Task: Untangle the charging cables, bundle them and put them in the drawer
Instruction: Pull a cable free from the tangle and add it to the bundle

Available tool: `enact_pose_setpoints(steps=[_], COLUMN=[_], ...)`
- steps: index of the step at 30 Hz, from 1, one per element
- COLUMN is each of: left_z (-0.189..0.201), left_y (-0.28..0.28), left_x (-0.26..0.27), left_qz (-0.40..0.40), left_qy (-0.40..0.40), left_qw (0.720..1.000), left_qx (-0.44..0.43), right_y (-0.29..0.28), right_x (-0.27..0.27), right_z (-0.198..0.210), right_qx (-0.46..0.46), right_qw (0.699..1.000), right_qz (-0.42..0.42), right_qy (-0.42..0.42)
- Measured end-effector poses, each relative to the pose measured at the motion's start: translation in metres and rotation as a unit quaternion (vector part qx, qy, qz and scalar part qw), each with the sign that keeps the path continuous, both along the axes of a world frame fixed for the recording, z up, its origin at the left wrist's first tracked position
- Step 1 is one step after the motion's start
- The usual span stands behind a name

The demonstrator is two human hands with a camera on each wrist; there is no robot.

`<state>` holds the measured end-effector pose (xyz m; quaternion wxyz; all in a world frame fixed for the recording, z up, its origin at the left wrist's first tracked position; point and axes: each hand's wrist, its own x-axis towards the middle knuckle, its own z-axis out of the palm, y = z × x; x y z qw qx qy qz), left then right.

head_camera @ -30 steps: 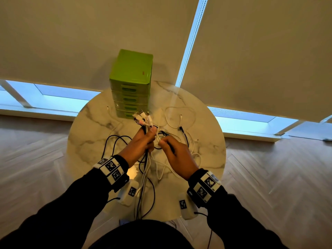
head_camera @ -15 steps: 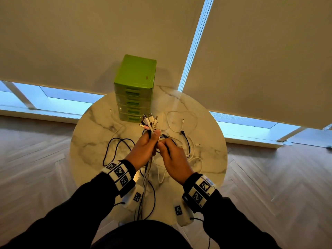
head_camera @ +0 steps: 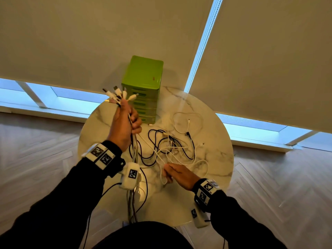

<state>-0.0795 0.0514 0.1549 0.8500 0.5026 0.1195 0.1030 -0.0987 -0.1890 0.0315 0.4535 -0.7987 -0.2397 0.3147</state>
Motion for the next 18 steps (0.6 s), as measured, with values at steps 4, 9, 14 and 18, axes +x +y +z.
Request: enact_pose_setpoints(steps=[4,9,14,18], left_z=[0.017,0.003,-0.013,-0.016], left_y=[0.015,-0.001,-0.018,-0.023], left_x=[0.000,-0.014,-0.022,-0.021], left_qz=[-0.046,-0.107,-0.067,-0.057], left_qy=[-0.029,0.042,0.096,0.093], left_qw=[0.998,0.974,0.970,0.969], left_qx=[0.027,0.195,0.211,0.223], right_y=[-0.005,0.025,0.062,0.074], right_x=[0.016,0.059,0.051,0.048], right_z=[-0.008,0.029,0.086,0.081], right_qx=[-0.100,-0.110,-0.024,-0.069], right_qw=[0.993,0.966,0.966,0.958], right_qz=[-0.007,-0.173,-0.147,-0.128], right_qy=[-0.065,-0.160,-0.210,-0.247])
